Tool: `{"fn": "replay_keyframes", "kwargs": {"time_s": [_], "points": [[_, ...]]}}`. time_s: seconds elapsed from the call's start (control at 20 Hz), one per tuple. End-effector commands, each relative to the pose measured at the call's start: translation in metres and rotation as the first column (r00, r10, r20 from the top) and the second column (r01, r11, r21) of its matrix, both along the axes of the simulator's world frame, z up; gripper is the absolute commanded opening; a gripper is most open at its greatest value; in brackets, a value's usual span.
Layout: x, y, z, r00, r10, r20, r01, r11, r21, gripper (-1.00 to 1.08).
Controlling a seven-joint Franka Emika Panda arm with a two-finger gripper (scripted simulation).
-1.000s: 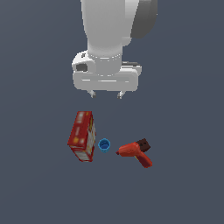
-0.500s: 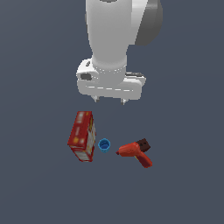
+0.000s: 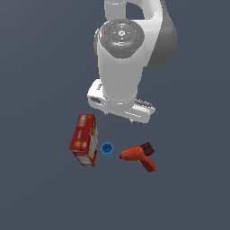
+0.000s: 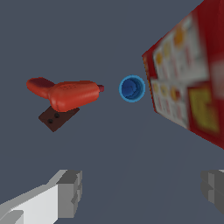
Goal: Pick up a designated object from a clutter of objects.
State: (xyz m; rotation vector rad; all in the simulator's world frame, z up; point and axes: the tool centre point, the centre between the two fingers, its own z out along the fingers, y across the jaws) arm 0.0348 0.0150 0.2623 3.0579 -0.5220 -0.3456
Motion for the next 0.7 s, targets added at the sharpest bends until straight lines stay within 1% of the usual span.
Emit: {"fn": "replay_keyframes", "kwargs": {"time_s": [0.0,0.15,0.3,0.45,0.65], "points": [[0.007,0.006,-0.013,0.997,-0.065,-0.047,0.065,0.998,-0.004,1.08],[0.016,0.012,-0.029,0.985,-0.141,-0.101,0.14,0.99,-0.011,1.08],[0.023,0.018,-0.045,0.965,-0.213,-0.152,0.213,0.977,-0.021,1.08],[0.031,0.022,-0.061,0.938,-0.283,-0.201,0.281,0.959,-0.035,1.08],[0.039,0.028,-0.082,0.891,-0.369,-0.263,0.368,0.928,-0.057,1.08]]}}
